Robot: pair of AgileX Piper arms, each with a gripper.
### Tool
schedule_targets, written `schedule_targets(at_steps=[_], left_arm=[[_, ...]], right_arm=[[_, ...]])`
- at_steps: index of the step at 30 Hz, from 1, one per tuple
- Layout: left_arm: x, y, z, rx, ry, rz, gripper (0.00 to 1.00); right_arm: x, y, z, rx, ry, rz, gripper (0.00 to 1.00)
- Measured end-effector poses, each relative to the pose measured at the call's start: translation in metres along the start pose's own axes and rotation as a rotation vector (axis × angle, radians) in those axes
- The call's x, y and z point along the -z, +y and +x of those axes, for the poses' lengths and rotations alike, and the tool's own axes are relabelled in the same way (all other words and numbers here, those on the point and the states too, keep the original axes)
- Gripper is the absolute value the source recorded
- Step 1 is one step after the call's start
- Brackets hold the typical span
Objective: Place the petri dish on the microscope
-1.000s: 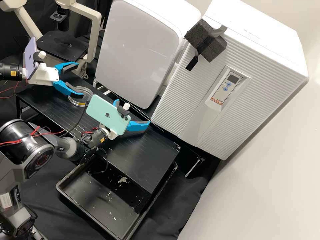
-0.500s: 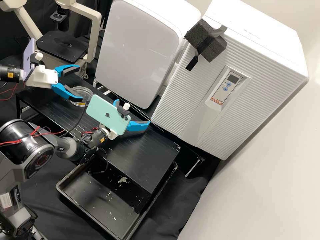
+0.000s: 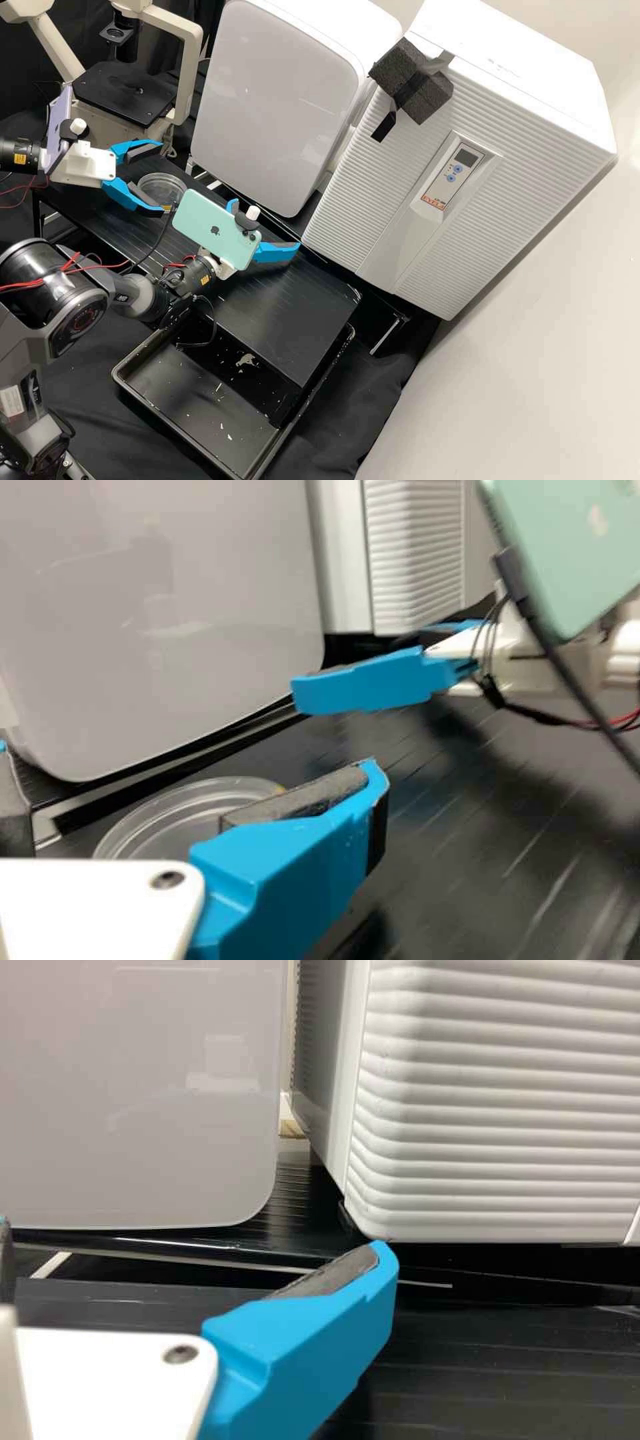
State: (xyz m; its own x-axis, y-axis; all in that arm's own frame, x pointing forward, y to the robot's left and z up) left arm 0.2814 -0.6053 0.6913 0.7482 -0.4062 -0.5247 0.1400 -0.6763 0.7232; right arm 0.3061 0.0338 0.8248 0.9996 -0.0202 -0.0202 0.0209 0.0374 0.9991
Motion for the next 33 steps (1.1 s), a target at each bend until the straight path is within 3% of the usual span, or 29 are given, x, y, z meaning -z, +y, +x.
schedule_targets(at_steps=[9, 33], left_arm=[[0.005, -0.015, 0.008, 0.043, 0.026, -0.007, 1.00], [0.012, -0.017, 0.017, 0.027, 0.047, -0.010, 1.00]], right_arm=[[0.000, 0.000, 0.000, 0.000, 0.000, 0.000, 1.00], [0.000, 0.000, 0.000, 0.000, 0.000, 0.000, 1.00]])
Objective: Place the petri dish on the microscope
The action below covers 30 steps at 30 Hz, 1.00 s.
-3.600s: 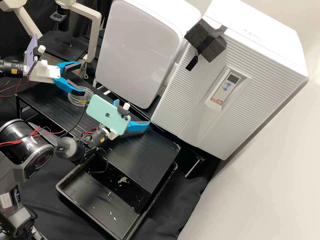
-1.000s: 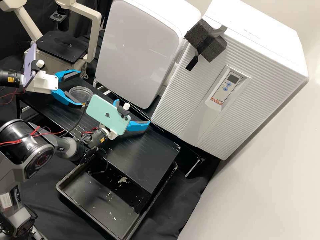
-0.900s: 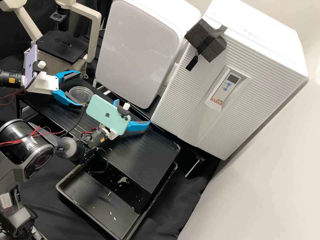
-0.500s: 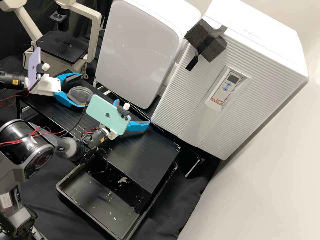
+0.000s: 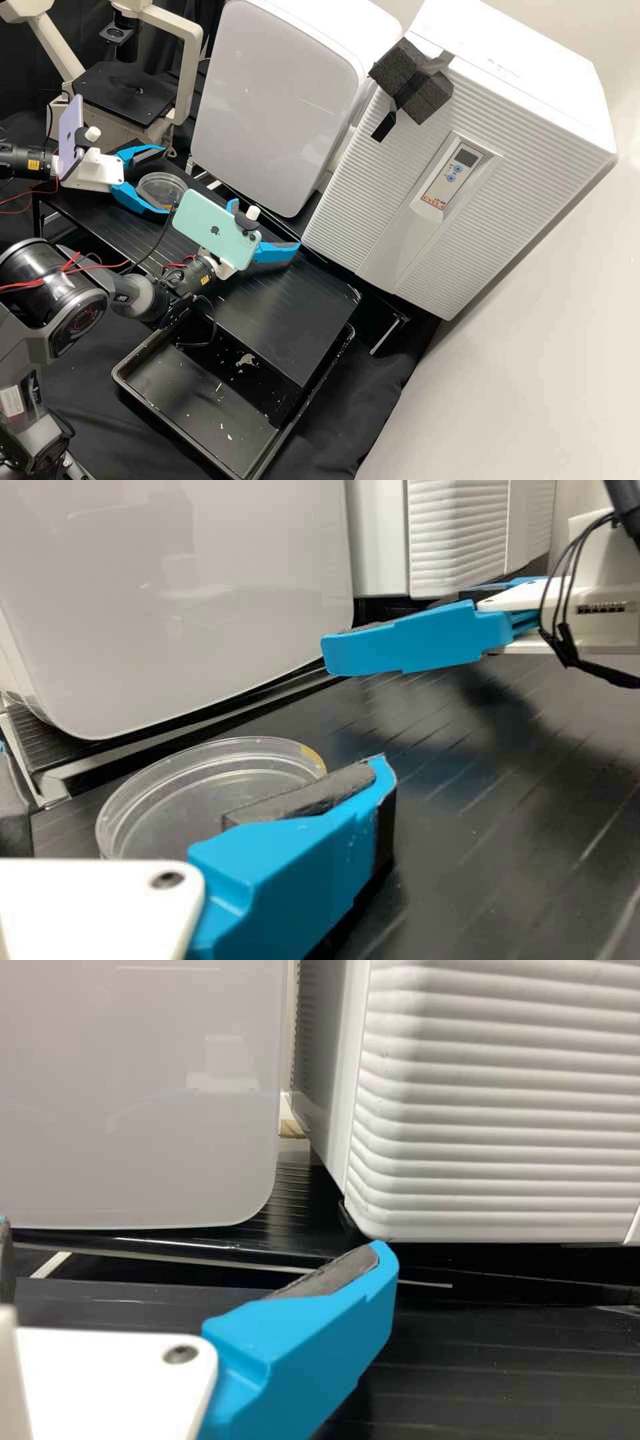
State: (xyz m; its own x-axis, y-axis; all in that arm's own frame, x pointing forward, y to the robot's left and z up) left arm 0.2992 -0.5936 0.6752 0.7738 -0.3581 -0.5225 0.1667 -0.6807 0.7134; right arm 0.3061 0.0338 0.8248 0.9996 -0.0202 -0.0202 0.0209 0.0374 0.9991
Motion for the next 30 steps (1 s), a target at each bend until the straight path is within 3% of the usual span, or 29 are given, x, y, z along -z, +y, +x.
schedule_targets(at_steps=[2, 3, 25, 26, 30], left_arm=[[0.0007, -0.0002, 0.0008, -0.003, 0.001, 0.000, 1.00], [0.0008, -0.0003, 0.0010, -0.004, 0.001, -0.002, 0.00], [0.0030, -0.0020, 0.0015, 0.001, 0.004, -0.024, 0.00], [0.0030, -0.0026, 0.0017, 0.003, 0.004, -0.026, 1.00], [0.0033, -0.0025, 0.0015, 0.003, -0.006, -0.013, 1.00]], right_arm=[[0.0000, 0.0000, 0.0000, 0.000, 0.000, 0.000, 1.00], [0.0000, 0.0000, 0.0000, 0.000, 0.000, 0.000, 1.00], [0.0000, 0.0000, 0.0000, 0.000, 0.000, 0.000, 1.00], [0.0000, 0.0000, 0.0000, 0.000, 0.000, 0.000, 1.00], [0.0000, 0.0000, 0.0000, 0.000, 0.000, 0.000, 1.00]])
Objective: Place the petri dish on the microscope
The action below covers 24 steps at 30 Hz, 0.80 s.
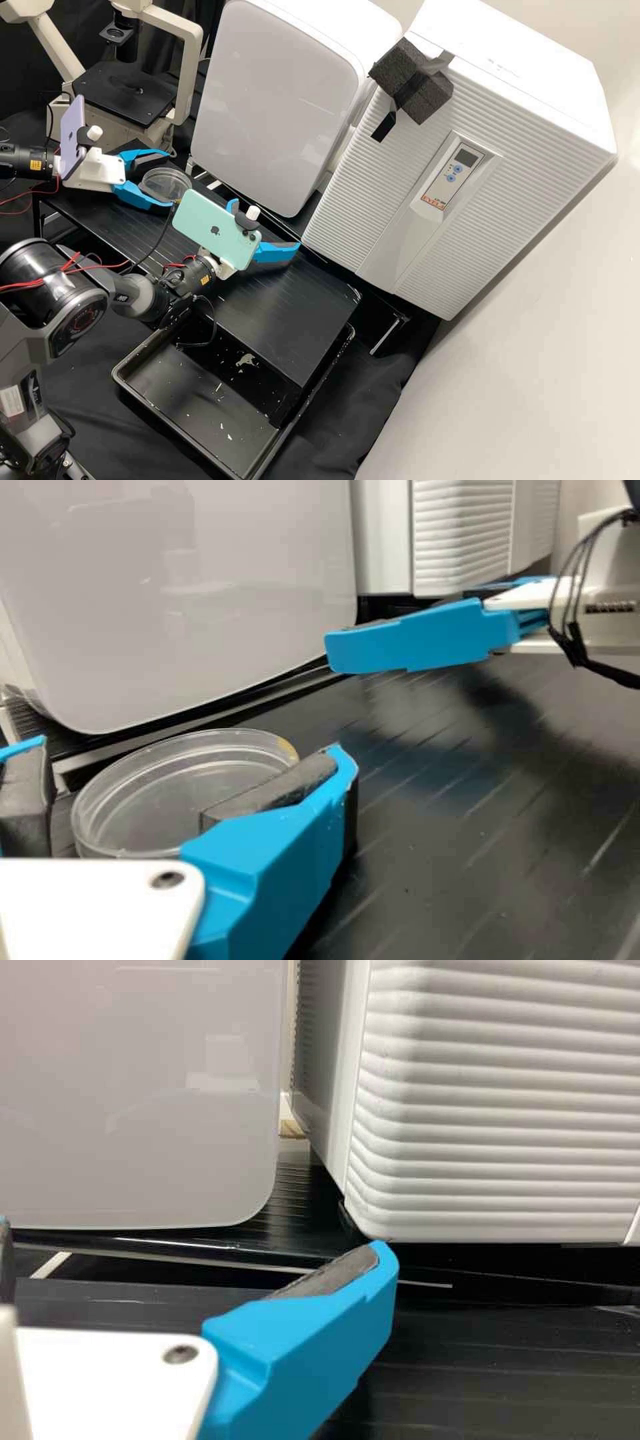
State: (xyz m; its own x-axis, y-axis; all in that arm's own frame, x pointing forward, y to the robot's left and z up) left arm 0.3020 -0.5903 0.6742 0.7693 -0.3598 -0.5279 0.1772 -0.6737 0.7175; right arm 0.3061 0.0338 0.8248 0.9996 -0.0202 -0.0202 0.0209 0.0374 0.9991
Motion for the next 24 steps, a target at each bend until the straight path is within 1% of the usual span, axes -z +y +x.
schedule_targets(at_steps=[3, 7, 10, 12, 17, 20, 24], left_arm=[[0.0022, 0.0003, -0.0002, -0.001, 0.005, -0.020, 1.00], [0.0029, 0.0000, -0.0001, 0.000, 0.007, -0.025, 1.00], [0.0038, 0.0000, -0.0003, 0.002, 0.001, -0.058, 1.00], [0.0043, -0.0010, -0.0004, 0.013, -0.016, -0.096, 1.00], [0.0042, -0.0035, -0.0002, 0.030, -0.040, -0.148, 1.00], [0.0032, -0.0053, 0.0009, 0.040, -0.054, -0.155, 1.00], [0.0032, -0.0045, 0.0016, 0.037, -0.054, -0.161, 1.00]], right_arm=[[0.0000, 0.0000, 0.0000, 0.000, 0.000, 0.000, 1.00], [0.0000, 0.0000, 0.0000, 0.000, 0.000, 0.000, 1.00], [0.0000, 0.0000, 0.0000, 0.000, 0.000, 0.000, 1.00], [0.0000, 0.0000, 0.0000, 0.000, 0.000, 0.000, 1.00], [0.0000, 0.0000, 0.0000, 0.000, 0.000, 0.000, 1.00], [0.0000, 0.0000, 0.0000, 0.000, 0.000, 0.000, 1.00], [0.0000, 0.0000, 0.0000, 0.000, 0.000, 0.000, 1.00]])
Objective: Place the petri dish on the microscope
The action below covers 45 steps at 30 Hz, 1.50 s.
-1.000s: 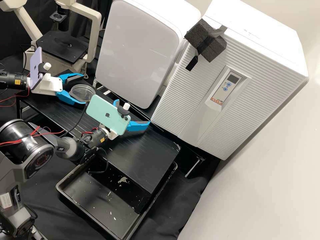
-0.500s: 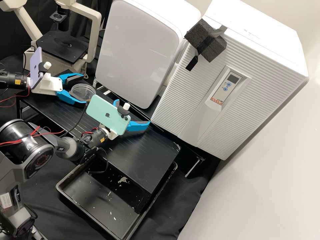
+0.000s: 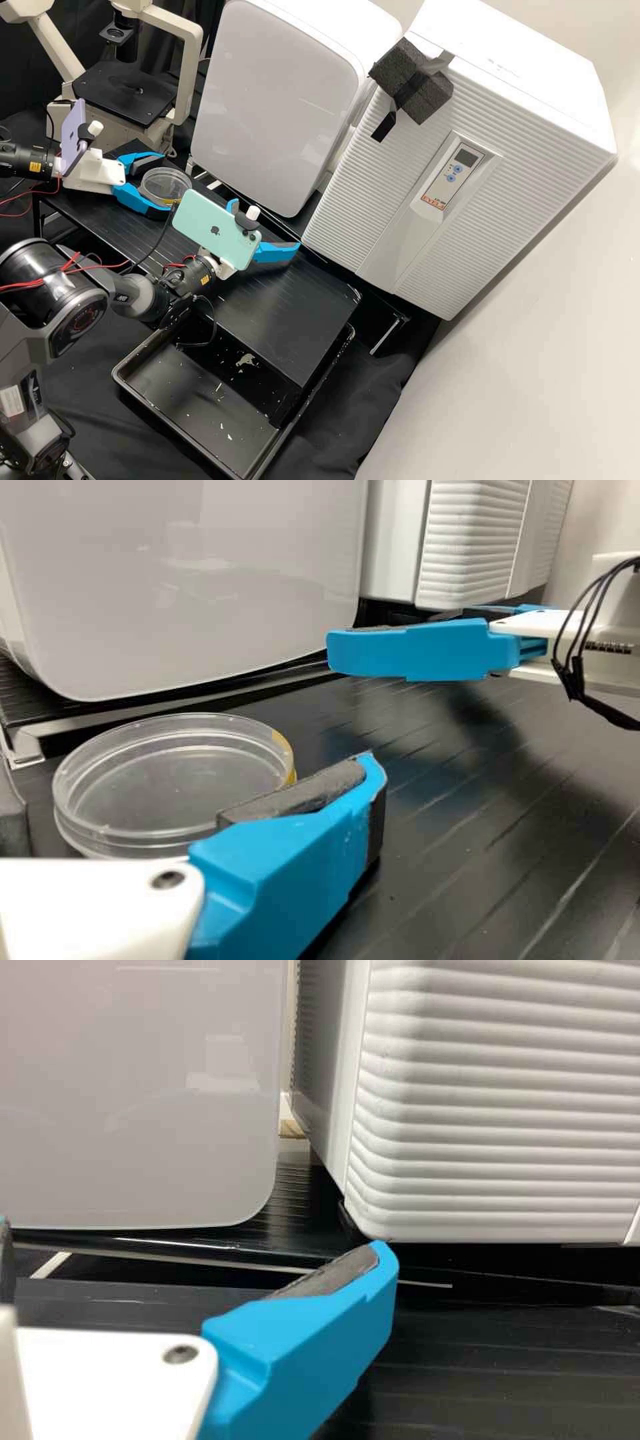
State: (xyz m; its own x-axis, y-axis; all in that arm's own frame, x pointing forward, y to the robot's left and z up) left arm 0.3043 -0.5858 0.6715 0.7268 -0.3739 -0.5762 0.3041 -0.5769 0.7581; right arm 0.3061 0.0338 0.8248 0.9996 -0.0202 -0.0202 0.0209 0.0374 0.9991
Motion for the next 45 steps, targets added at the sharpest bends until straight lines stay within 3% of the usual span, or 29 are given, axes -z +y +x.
schedule_targets(at_steps=[11, 12, 45], left_arm=[[0.0000, 0.0000, 0.0000, 0.000, 0.000, 0.000, 1.00], [0.0001, 0.0001, 0.0000, -0.001, 0.001, 0.005, 0.00], [0.0008, -0.0002, 0.0002, -0.002, 0.007, 0.007, 0.00]], right_arm=[[0.0000, 0.0000, 0.0000, 0.000, 0.000, 0.000, 1.00], [0.0000, 0.0000, 0.0000, 0.000, 0.000, 0.000, 1.00], [0.0000, 0.0000, 0.0000, 0.000, 0.000, 0.000, 1.00]])
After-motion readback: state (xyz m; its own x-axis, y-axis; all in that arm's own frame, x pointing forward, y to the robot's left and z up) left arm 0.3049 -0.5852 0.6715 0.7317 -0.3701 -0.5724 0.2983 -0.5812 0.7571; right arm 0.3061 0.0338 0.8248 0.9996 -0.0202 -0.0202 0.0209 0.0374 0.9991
